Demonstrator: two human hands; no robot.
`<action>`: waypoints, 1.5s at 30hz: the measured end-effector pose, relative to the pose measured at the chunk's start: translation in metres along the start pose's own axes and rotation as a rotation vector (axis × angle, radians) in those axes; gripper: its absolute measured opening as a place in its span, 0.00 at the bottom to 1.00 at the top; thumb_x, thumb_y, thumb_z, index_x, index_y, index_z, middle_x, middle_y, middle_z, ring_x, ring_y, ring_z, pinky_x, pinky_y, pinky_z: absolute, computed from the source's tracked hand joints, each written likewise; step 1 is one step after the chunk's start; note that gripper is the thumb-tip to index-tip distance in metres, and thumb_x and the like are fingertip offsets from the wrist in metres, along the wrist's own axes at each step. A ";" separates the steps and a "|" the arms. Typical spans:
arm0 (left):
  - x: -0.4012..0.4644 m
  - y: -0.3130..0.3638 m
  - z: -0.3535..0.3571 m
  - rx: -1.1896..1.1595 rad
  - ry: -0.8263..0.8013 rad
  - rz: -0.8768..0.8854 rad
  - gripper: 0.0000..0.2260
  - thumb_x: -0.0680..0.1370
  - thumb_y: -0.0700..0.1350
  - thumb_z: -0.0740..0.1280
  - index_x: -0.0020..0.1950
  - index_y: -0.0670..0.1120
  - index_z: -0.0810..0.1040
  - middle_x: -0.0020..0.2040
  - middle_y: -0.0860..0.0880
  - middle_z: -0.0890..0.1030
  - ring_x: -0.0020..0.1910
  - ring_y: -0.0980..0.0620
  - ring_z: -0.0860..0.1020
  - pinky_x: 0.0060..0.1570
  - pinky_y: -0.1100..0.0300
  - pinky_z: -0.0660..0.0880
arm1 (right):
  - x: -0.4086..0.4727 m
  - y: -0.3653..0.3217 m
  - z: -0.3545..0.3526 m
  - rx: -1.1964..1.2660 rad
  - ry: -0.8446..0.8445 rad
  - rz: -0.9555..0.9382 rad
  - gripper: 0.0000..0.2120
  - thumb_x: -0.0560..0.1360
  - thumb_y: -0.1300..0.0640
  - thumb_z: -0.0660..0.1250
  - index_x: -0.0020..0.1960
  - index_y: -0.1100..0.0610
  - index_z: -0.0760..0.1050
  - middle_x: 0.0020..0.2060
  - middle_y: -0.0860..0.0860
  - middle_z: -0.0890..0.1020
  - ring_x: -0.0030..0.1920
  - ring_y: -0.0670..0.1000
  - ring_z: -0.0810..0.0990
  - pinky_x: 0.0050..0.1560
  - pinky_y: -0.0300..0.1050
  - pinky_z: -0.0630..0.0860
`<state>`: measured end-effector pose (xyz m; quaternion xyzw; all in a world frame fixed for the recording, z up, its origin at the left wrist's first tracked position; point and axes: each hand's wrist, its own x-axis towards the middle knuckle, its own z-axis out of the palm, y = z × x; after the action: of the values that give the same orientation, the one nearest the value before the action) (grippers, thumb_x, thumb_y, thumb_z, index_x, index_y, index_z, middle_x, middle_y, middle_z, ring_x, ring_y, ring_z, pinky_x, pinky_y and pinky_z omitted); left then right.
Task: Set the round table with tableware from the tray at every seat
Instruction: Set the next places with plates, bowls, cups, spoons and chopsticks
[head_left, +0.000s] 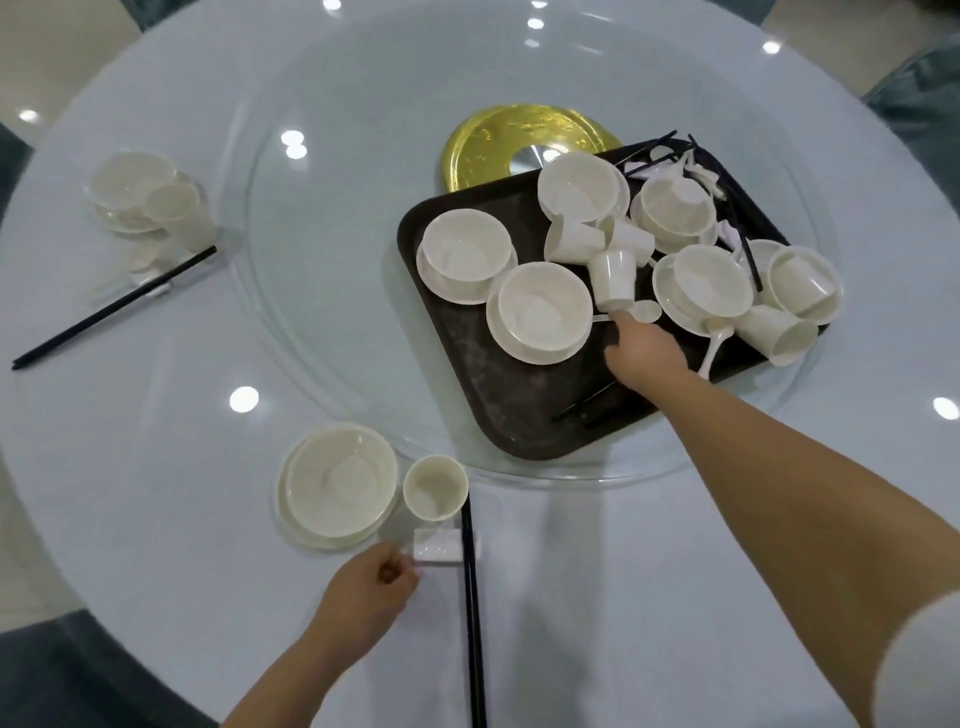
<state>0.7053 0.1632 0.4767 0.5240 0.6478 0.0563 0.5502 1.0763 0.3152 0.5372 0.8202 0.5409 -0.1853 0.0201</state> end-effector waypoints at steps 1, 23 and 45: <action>0.000 0.001 0.000 0.018 0.000 0.003 0.10 0.75 0.46 0.71 0.36 0.46 0.75 0.29 0.50 0.78 0.31 0.53 0.76 0.39 0.55 0.74 | 0.005 0.001 0.000 -0.041 -0.003 -0.008 0.21 0.78 0.59 0.59 0.71 0.56 0.63 0.48 0.59 0.78 0.44 0.58 0.74 0.40 0.49 0.71; -0.006 0.009 0.001 0.050 0.058 0.016 0.05 0.76 0.43 0.68 0.40 0.48 0.76 0.33 0.48 0.80 0.36 0.46 0.80 0.44 0.47 0.77 | -0.144 -0.002 0.039 0.434 0.373 0.049 0.03 0.77 0.55 0.65 0.45 0.50 0.74 0.36 0.45 0.77 0.34 0.48 0.73 0.34 0.42 0.65; -0.001 0.011 0.010 0.132 0.162 0.164 0.07 0.76 0.46 0.68 0.53 0.50 0.75 0.36 0.53 0.75 0.35 0.56 0.74 0.33 0.62 0.67 | -0.287 -0.091 0.137 0.351 0.184 -0.409 0.12 0.77 0.55 0.67 0.60 0.54 0.81 0.53 0.47 0.85 0.44 0.49 0.84 0.37 0.42 0.81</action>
<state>0.7192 0.1626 0.4804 0.6041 0.6472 0.1004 0.4540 0.8569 0.0690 0.5183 0.6983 0.6544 -0.2010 -0.2091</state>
